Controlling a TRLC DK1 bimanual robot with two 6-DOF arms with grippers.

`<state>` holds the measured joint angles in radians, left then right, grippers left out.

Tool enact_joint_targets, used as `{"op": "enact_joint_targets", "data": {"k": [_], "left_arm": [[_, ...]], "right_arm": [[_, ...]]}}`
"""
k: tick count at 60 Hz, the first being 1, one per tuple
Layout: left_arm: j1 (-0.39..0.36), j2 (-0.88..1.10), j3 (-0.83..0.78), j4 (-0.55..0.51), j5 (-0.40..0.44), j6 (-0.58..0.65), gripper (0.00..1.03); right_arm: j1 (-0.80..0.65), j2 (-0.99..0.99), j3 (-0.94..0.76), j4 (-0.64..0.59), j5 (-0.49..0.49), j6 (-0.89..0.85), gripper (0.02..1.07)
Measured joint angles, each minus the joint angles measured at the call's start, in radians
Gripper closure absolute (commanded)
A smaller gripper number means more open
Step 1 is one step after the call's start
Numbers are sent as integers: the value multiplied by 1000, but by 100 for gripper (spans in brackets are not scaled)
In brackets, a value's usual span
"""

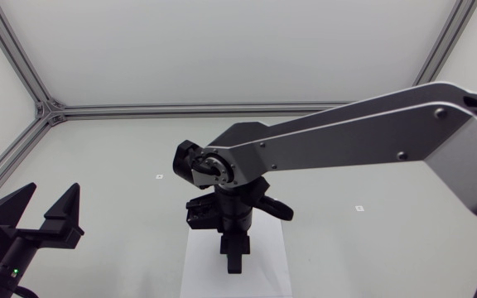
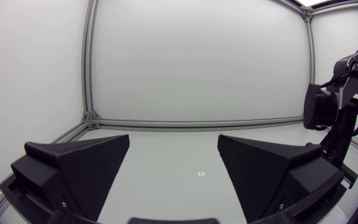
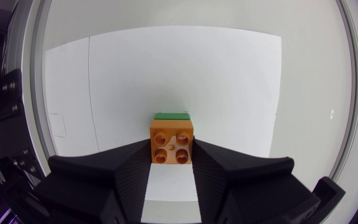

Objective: Pick up the orange 2x2 brick with the right arm and stack it on top of the green 2x2 brick in the center

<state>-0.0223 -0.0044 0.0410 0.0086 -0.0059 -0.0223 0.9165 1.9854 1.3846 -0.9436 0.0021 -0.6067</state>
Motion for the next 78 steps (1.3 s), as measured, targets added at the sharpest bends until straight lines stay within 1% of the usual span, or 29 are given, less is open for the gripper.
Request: {"op": "enact_joint_targets", "data": {"k": [20,33,47,59,78], "left_arm": [[0,0,0,0,0,0,4],[0,0,0,0,0,0,4],[0,0,0,0,0,0,4],[0,0,0,0,0,0,4],[0,0,0,0,0,0,4]], "right_arm": [[-15,5,-5,8,-24,0,101],[-7,-15,-45,50,4,8,101],[-2,-15,-44,48,13,6,101],[-1,-15,-43,50,10,-39,101],[-3,11,-13,23,5,-53,101]]}}
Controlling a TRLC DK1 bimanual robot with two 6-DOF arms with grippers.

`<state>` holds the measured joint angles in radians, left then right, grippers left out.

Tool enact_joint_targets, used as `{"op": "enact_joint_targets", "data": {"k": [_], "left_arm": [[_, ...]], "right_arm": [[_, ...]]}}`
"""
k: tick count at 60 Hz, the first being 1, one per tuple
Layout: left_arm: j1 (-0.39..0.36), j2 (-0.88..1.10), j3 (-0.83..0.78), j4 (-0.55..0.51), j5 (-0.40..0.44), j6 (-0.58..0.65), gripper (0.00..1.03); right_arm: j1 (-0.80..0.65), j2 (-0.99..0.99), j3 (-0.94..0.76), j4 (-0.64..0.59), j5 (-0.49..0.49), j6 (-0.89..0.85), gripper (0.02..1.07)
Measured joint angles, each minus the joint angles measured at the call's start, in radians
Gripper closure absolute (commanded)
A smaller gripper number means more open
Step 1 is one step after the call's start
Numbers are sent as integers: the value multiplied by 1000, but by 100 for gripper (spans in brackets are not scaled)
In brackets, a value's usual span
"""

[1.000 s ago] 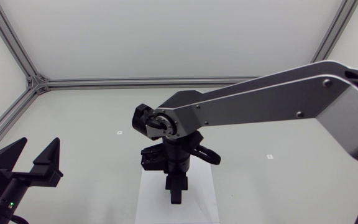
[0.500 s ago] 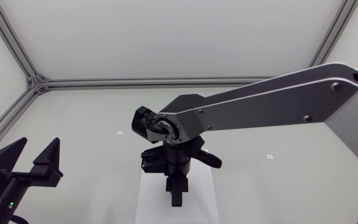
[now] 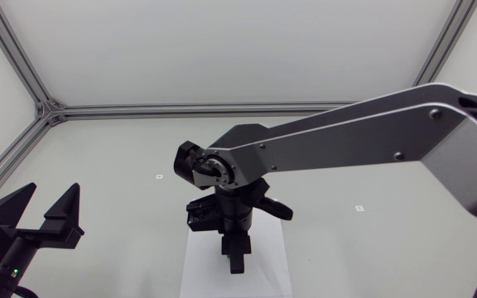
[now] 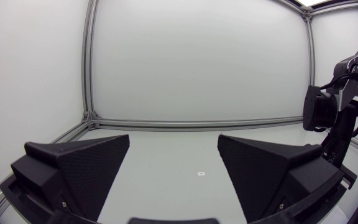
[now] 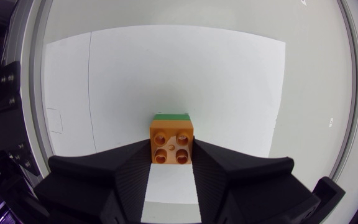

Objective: Pick up the orange 2x2 brick with the right arm and stack it on top of the green 2x2 brick in the center

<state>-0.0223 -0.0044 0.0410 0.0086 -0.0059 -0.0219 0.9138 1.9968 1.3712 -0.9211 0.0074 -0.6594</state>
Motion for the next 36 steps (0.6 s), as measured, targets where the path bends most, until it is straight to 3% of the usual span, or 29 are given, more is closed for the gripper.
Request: {"op": "enact_joint_targets", "data": {"k": [24,36], "left_arm": [[0,0,0,0,0,0,4],[0,0,0,0,0,0,4]], "right_arm": [[-6,-3,0,2,-11,1,101],[-6,-7,-3,4,-11,5,89]]}}
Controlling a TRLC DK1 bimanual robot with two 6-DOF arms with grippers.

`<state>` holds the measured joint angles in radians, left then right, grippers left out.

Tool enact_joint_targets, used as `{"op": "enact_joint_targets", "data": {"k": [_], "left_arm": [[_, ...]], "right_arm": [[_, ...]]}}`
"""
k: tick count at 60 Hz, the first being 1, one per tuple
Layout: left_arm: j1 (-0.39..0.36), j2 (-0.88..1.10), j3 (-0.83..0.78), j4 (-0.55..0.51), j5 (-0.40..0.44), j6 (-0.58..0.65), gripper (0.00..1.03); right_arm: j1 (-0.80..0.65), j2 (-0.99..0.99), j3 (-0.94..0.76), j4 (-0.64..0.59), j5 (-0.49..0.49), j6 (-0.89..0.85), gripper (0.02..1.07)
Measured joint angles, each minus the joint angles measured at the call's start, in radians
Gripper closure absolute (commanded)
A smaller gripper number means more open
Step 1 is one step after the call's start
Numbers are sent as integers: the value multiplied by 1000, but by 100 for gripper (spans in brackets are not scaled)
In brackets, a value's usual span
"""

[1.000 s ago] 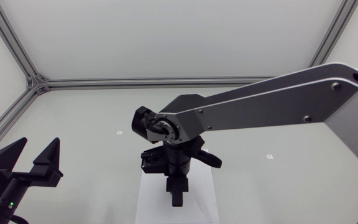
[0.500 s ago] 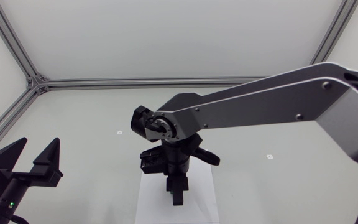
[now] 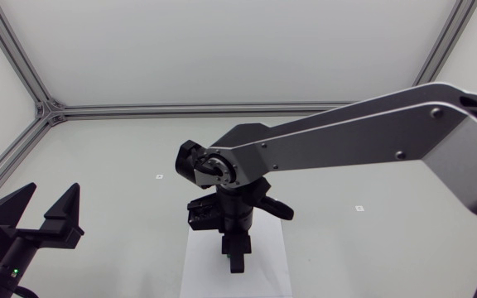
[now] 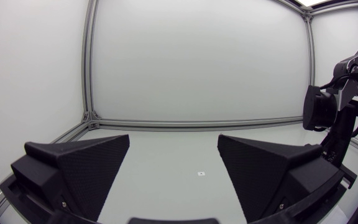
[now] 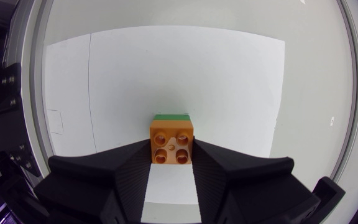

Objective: Pick up the orange 2x2 brick with the right arm and stack it on top of the green 2x2 brick in the center

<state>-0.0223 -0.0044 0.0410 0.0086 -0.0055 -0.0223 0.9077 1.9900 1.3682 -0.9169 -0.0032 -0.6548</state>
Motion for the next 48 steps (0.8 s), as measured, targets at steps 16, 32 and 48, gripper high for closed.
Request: {"op": "enact_joint_targets", "data": {"k": [16,32,48], "left_arm": [[0,0,0,0,0,0,4],[0,0,0,0,0,0,4],[0,0,0,0,0,0,4]], "right_arm": [[0,-10,-9,5,0,4,84],[0,-14,-14,8,0,8,73],[0,-13,-23,13,8,18,43]]}}
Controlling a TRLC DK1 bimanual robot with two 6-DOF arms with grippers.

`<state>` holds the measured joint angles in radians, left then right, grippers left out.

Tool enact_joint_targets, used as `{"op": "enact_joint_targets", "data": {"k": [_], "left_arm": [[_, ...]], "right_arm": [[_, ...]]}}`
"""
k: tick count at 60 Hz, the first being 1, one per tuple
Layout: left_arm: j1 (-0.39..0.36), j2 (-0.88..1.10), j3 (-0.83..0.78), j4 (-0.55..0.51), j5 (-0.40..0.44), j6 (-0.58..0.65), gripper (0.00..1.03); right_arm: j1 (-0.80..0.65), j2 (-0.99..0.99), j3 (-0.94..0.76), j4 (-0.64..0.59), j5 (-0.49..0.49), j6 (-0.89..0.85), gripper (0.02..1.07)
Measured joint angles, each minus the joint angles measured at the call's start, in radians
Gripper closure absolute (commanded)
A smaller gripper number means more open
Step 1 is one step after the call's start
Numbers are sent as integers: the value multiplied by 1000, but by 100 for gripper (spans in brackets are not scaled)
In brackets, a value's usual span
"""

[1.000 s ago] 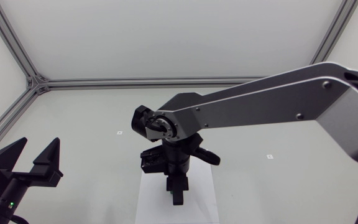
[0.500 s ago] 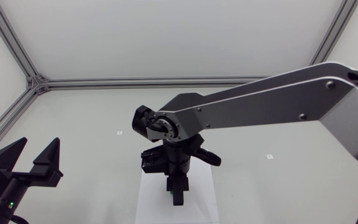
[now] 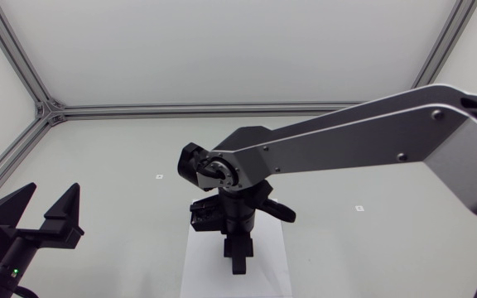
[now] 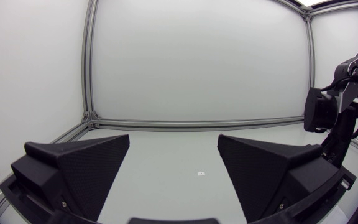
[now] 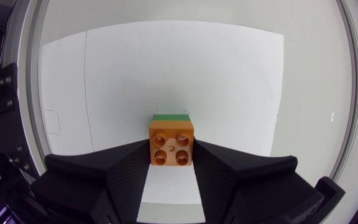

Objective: Pick up the orange 2x2 brick with the right arm and stack it on top of the green 2x2 brick in the center

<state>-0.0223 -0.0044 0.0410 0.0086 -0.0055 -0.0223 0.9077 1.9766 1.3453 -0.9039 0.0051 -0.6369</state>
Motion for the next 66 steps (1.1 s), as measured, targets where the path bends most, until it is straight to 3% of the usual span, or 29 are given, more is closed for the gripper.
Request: {"op": "enact_joint_targets", "data": {"k": [8,27,39,45,52,66], "left_arm": [[0,0,0,0,0,0,4],[0,0,0,0,0,0,4],[0,0,0,0,0,0,4],[0,0,0,0,0,0,4],[0,0,0,0,0,0,4],[0,0,0,0,0,0,4]], "right_arm": [[0,16,-30,-2,3,0,34],[0,21,-32,15,4,1,35],[-1,21,-32,28,6,4,48],[-1,21,-32,42,6,4,49],[-1,21,-32,44,6,4,62],[-1,21,-32,49,2,4,62]]}}
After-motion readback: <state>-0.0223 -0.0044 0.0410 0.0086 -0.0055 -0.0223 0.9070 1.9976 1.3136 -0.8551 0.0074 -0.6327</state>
